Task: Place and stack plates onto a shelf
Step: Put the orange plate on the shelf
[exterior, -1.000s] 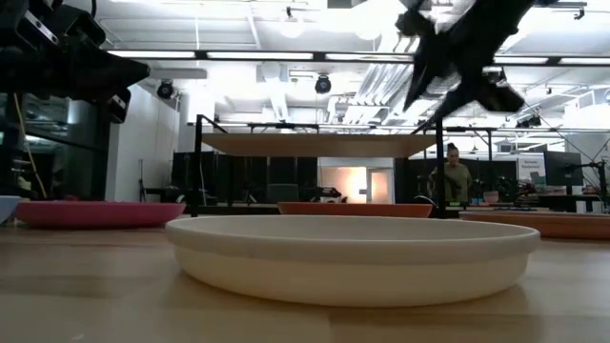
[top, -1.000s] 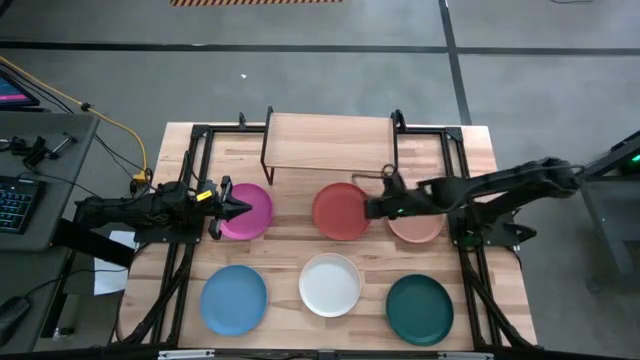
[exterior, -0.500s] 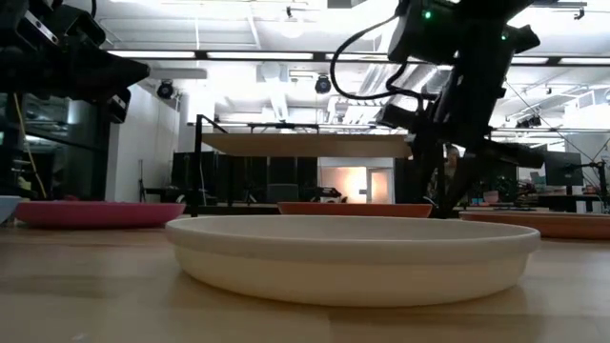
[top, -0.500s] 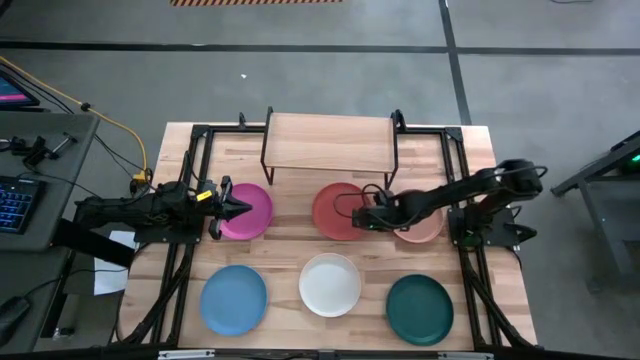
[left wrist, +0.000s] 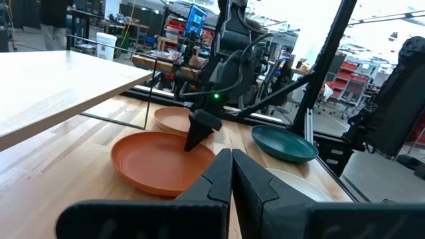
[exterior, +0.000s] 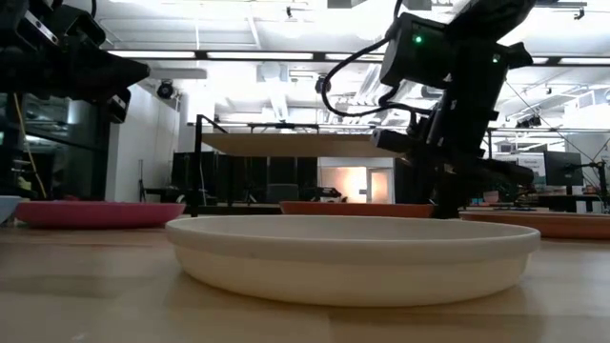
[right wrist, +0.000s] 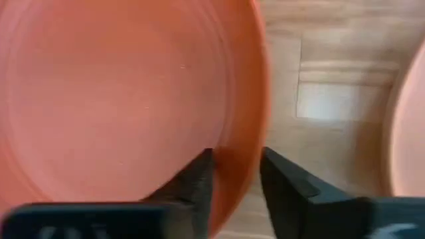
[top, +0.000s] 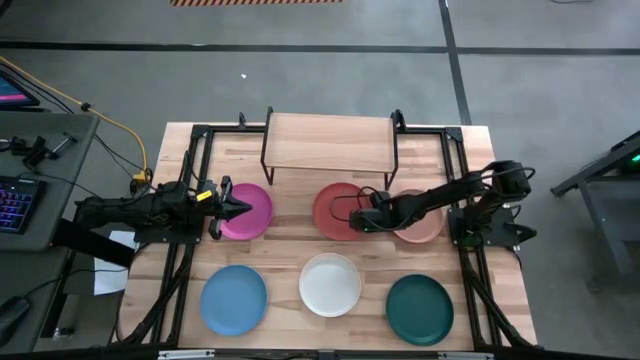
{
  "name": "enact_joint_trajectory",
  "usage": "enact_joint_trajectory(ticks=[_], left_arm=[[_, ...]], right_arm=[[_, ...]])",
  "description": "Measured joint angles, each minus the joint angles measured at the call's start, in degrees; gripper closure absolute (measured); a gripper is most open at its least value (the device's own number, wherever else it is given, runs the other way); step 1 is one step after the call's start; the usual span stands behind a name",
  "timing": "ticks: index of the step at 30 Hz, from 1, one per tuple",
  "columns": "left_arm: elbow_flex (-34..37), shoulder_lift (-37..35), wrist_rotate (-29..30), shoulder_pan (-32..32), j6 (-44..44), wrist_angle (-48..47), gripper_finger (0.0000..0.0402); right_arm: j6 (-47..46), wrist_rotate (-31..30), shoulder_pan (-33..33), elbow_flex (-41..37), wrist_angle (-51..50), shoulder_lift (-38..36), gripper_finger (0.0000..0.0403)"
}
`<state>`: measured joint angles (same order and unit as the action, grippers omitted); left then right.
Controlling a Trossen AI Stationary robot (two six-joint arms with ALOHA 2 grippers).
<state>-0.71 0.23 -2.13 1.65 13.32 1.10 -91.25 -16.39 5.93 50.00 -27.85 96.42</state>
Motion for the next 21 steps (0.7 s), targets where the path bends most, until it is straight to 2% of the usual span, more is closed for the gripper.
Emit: enact_joint_trajectory(ticks=[2, 4, 9, 16, 18, 21], left_arm=[[0.00, -0.01, 0.00, -0.01, 0.00, -0.01, 0.0401], [0.00, 0.00, 0.00, -0.02, 0.00, -0.02, 0.0401], [0.00, 0.00, 0.00, -0.01, 0.00, -0.01, 0.0401], [0.00, 0.00, 0.00, 0.00, 0.00, 0.00, 0.0401], [0.00, 0.00, 0.00, 0.00, 0.00, 0.00, 0.0401], [0.00, -0.01, 0.00, -0.01, 0.00, -0.02, 0.0401]], right_arm=[[1.68, -0.51, -0.04, 0.00, 0.01, -0.11, 0.0367], [4.07, -0.54, -0.07, 0.03, 0.37, -0.59, 0.0391], [10.77, 1.15, 0.31, 0.00, 0.04, -5.91, 0.0398], [25.98, 0.63, -0.01, 2.96, 0.69, -22.38, 0.0402], [28.74, -0.97, -1.17, 3.96, -0.11, -26.28, 0.0403], [30.23, -7.76, -3.96, 5.04, -1.84, -31.12, 0.0403]])
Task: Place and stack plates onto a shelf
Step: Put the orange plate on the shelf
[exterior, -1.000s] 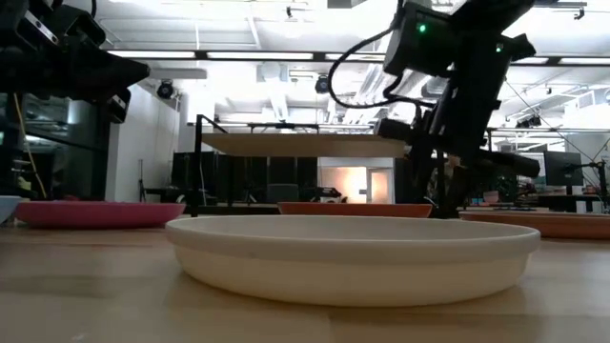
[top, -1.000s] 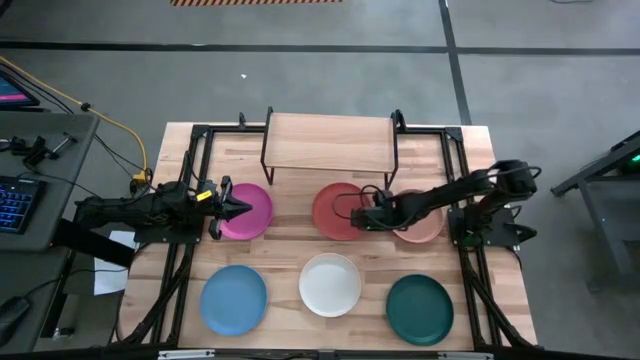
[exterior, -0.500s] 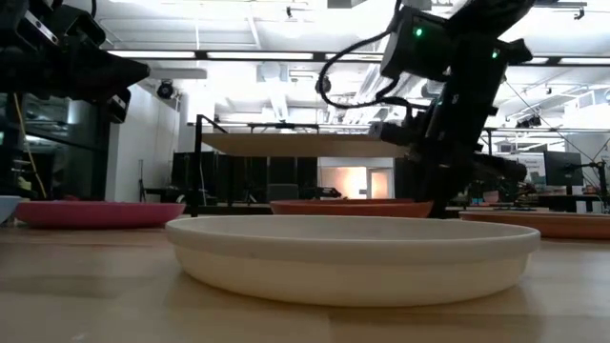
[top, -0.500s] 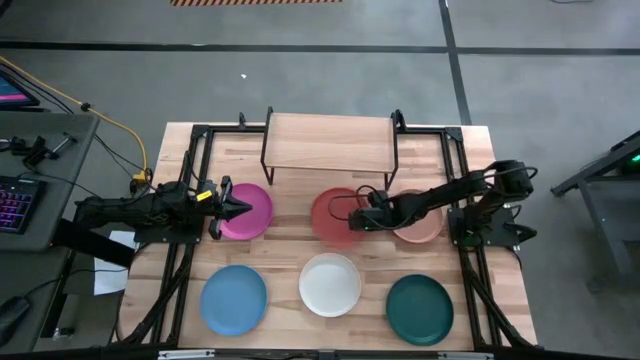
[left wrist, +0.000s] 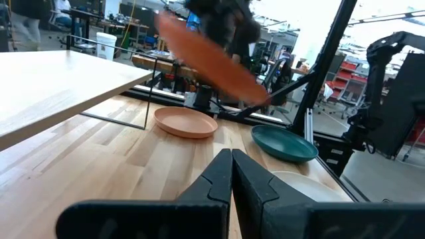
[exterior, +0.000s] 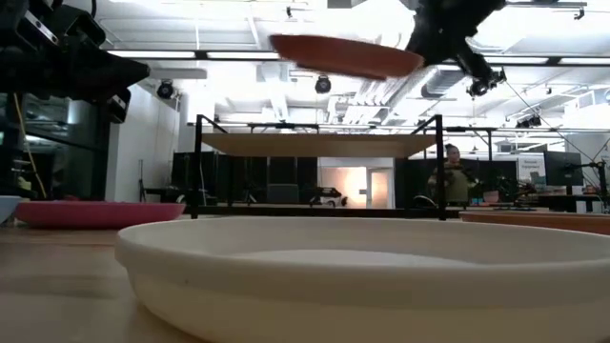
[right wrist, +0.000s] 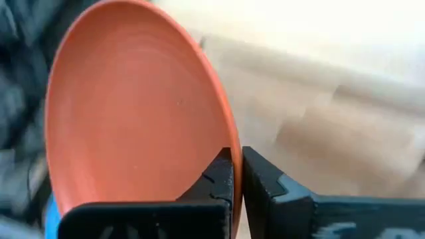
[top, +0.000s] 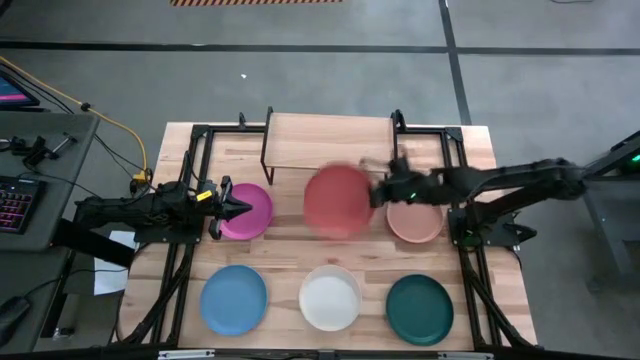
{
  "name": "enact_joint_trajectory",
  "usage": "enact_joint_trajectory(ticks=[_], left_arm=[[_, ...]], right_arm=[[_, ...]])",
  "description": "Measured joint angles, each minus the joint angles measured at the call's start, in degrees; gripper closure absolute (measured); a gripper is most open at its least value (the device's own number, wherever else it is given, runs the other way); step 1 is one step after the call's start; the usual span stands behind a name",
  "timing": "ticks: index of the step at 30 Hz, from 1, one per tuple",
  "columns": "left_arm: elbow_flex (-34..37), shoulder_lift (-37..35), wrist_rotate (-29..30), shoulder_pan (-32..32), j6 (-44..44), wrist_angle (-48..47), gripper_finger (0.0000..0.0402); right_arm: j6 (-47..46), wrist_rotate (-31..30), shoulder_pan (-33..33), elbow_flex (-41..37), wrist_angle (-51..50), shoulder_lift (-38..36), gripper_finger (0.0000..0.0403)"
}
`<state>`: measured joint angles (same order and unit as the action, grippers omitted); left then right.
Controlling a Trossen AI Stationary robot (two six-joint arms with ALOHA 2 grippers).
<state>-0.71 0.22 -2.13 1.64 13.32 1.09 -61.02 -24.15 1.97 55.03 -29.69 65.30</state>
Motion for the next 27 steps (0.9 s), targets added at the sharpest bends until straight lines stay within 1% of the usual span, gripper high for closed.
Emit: enact_joint_trajectory(ticks=[4, 5, 7, 8, 12, 14, 16, 19, 24, 27], left_arm=[[0.00, 0.00, 0.00, 0.00, 0.00, 0.01, 0.0401], [0.00, 0.01, 0.00, 0.01, 0.00, 0.01, 0.0401], [0.00, 0.01, 0.00, 0.01, 0.00, 0.02, 0.0401], [0.00, 0.01, 0.00, 0.01, 0.00, 0.02, 0.0401], [0.00, -0.01, 0.00, 0.01, 0.00, -0.01, 0.0401], [0.00, -0.01, 0.00, 0.01, 0.00, 0.01, 0.0401], [0.00, 0.01, 0.00, 0.01, 0.00, 0.01, 0.0401], [0.00, 0.01, 0.00, -0.01, 0.00, 0.01, 0.0401], [0.00, -0.01, 0.00, 0.01, 0.00, -0.01, 0.0401], [0.00, 0.01, 0.00, 0.01, 0.00, -0.01, 0.0401]], right_arm=[[-3.55, -10.95, -7.17, 0.20, -3.71, -3.02, 0.0403], [-4.89, -12.34, -9.41, 0.17, -4.07, -3.06, 0.0403], [-5.98, -12.76, -14.09, 0.17, -3.46, -2.60, 0.0403], [-5.80, -11.77, -16.34, 0.17, -2.79, -1.95, 0.0403], [-2.99, -3.32, -24.10, 0.08, 2.01, 2.45, 0.0403], [-1.07, 0.78, -27.00, 0.10, 5.40, 4.51, 0.0403], [-0.95, 3.61, -29.16, 0.10, 5.55, 6.11, 0.0403], [-0.37, 7.07, -31.34, 0.08, 4.81, 7.15, 0.0403], [0.04, 8.61, -32.50, 0.08, 4.66, 7.08, 0.0403], [1.40, 11.03, -32.96, 0.08, 4.04, 7.08, 0.0403]])
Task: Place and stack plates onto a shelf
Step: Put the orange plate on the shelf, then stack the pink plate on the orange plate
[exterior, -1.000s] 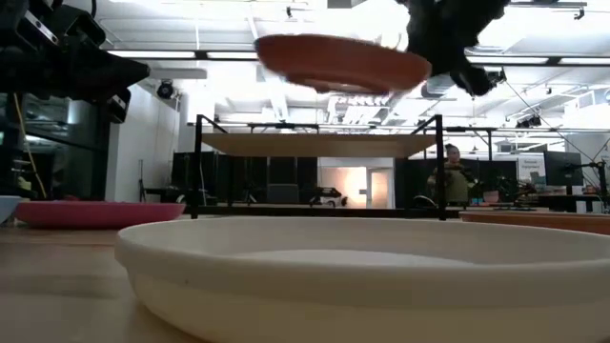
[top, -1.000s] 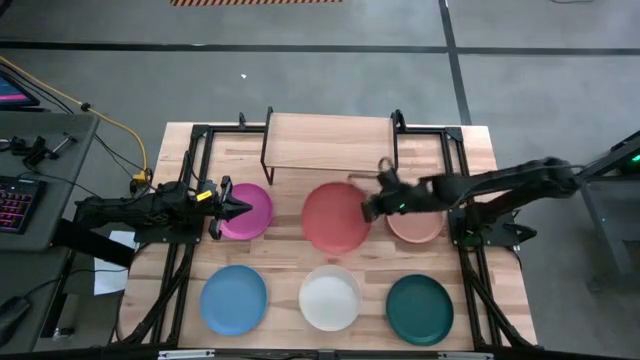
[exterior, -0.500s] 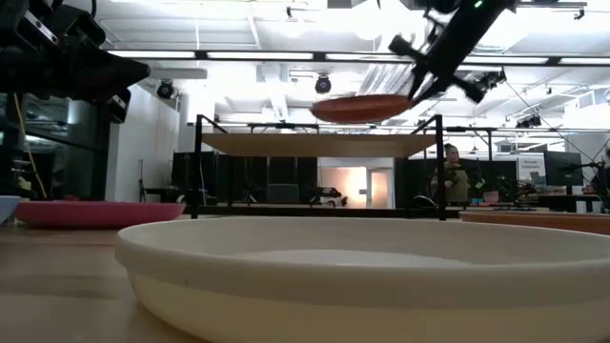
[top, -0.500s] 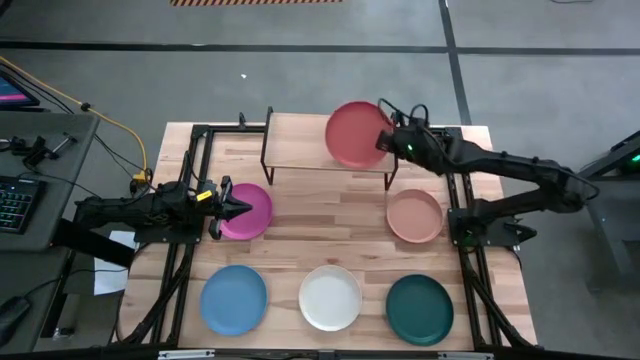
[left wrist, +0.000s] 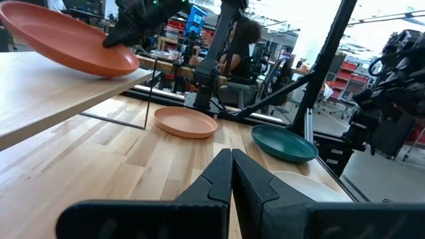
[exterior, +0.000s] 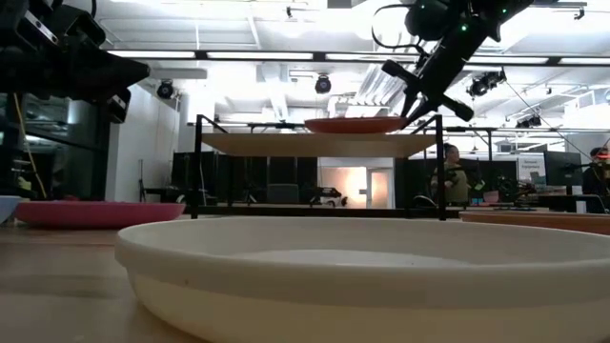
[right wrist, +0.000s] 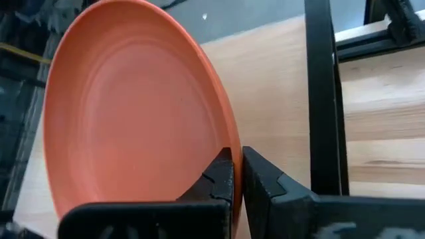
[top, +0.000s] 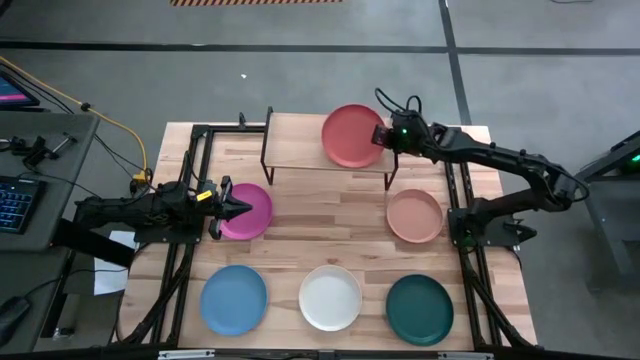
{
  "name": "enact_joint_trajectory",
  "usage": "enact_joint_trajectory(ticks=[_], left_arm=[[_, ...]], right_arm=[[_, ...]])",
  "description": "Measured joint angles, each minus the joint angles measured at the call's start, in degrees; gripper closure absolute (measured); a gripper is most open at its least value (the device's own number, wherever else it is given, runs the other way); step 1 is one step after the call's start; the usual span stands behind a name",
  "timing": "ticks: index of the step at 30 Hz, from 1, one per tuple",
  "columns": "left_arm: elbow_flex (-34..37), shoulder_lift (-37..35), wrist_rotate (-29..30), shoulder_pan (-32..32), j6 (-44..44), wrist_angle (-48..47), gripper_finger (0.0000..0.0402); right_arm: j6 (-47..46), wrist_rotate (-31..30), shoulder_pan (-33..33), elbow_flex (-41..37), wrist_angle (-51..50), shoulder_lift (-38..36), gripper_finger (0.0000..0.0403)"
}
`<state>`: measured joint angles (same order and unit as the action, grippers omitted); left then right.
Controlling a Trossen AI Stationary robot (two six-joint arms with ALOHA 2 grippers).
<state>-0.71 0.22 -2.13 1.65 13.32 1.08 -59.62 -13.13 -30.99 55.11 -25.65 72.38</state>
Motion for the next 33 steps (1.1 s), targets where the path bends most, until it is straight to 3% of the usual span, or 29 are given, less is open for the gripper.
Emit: enact_joint_trajectory(ticks=[7, 17, 25, 29, 33], left_arm=[[0.00, 0.01, 0.00, -0.02, 0.00, 0.00, 0.0401], [0.00, 0.00, 0.00, -0.02, 0.00, 0.00, 0.0401], [0.00, 0.01, 0.00, -0.01, 0.00, 0.00, 0.0401], [0.00, 0.01, -0.02, 0.00, 0.00, 0.01, 0.0401], [0.00, 0.00, -0.02, -0.01, 0.00, 0.01, 0.0401]], right_arm=[[-0.48, -1.48, -0.09, 0.00, -2.98, -0.82, 0.0391], [2.21, -1.68, -0.17, 0.00, -3.47, -3.69, 0.0300], [8.23, -2.38, -1.17, 0.00, -7.99, -12.39, 0.0279], [13.27, 1.92, 1.95, 0.00, -8.04, -17.75, 0.0279], [18.76, 5.90, 9.12, 0.00, -4.86, -21.32, 0.0279]])
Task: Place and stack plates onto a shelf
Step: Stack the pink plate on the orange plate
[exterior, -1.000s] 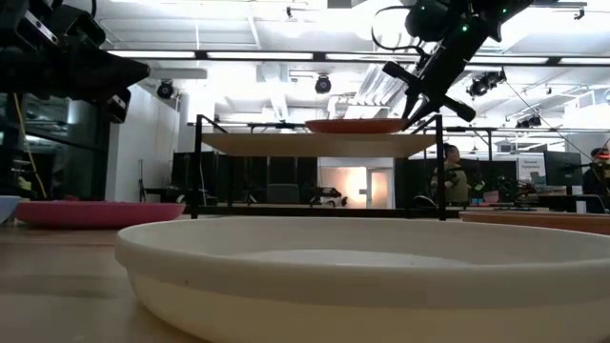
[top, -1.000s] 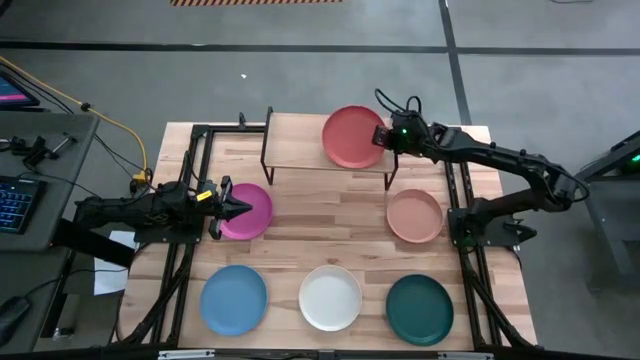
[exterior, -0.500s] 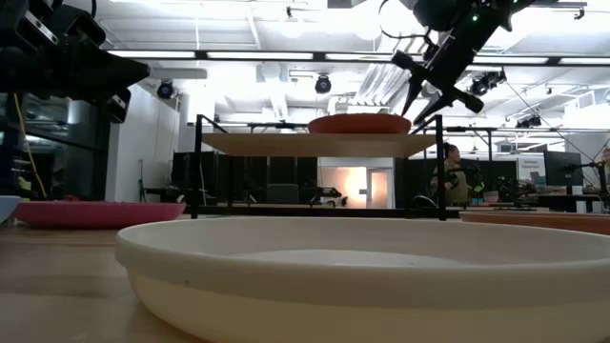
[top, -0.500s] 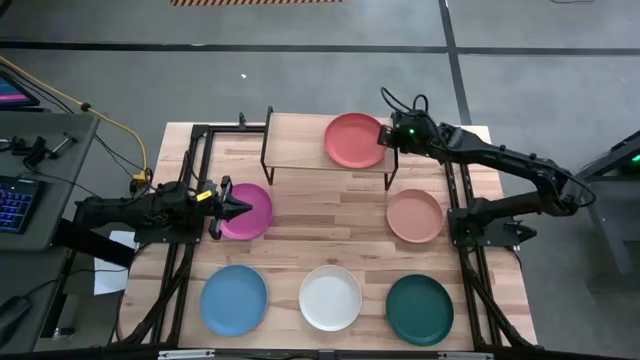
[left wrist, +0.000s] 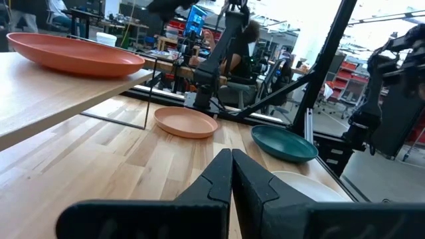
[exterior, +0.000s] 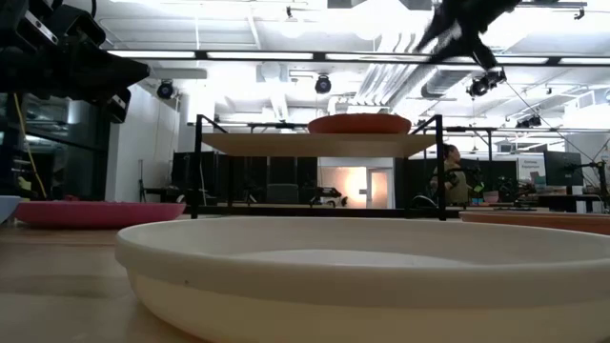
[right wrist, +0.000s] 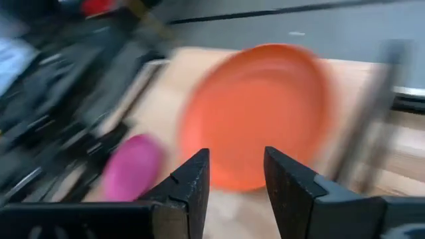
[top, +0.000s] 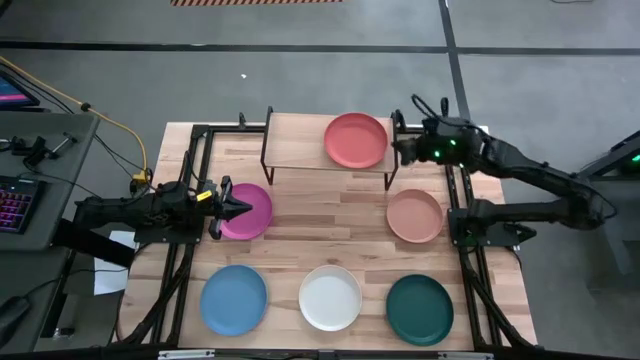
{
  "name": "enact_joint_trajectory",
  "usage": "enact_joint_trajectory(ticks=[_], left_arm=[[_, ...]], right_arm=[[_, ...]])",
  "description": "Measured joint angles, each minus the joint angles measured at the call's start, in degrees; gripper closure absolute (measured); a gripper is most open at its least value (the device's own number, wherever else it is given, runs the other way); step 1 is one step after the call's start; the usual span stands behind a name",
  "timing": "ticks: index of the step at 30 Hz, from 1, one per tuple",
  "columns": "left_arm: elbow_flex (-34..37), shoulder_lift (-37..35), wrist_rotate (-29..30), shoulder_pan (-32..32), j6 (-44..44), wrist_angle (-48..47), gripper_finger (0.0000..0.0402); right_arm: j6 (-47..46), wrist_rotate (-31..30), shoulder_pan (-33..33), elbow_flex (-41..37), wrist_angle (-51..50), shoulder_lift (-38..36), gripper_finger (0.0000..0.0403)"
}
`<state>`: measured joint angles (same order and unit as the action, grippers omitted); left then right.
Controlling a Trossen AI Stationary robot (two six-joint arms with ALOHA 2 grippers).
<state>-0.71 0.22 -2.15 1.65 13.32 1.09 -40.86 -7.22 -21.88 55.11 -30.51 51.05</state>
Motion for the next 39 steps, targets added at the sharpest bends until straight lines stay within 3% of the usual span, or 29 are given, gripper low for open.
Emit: enact_joint_trajectory(ticks=[6, 13, 16, 27, 36, 39], left_arm=[[0.00, 0.00, 0.01, 0.01, 0.00, 0.01, 0.0401], [0.00, -0.01, 0.01, -0.01, 0.00, 0.00, 0.0401], [0.00, 0.01, 0.00, -0.02, 0.00, -0.01, 0.0401], [0.00, 0.03, 0.02, 0.01, 0.18, 0.56, 0.0401], [0.00, 0.03, 1.84, -0.21, 25.53, 12.47, 0.0401], [0.00, 0.03, 6.73, -0.21, 31.16, 16.75, 0.0401]], right_arm=[[5.83, -0.12, 13.18, 0.00, 8.13, -0.79, 0.0279], [11.68, -10.03, 24.43, 0.00, 12.03, 0.01, 0.0279], [12.86, -12.41, 26.44, 0.00, 13.67, -0.01, 0.0279], [14.29, -12.26, 27.18, 0.00, 17.86, -0.01, 0.0279], [13.90, -12.15, 27.18, 0.00, 18.80, -0.01, 0.0279], [13.18, -12.13, 27.18, 0.00, 19.22, 0.01, 0.0279]])
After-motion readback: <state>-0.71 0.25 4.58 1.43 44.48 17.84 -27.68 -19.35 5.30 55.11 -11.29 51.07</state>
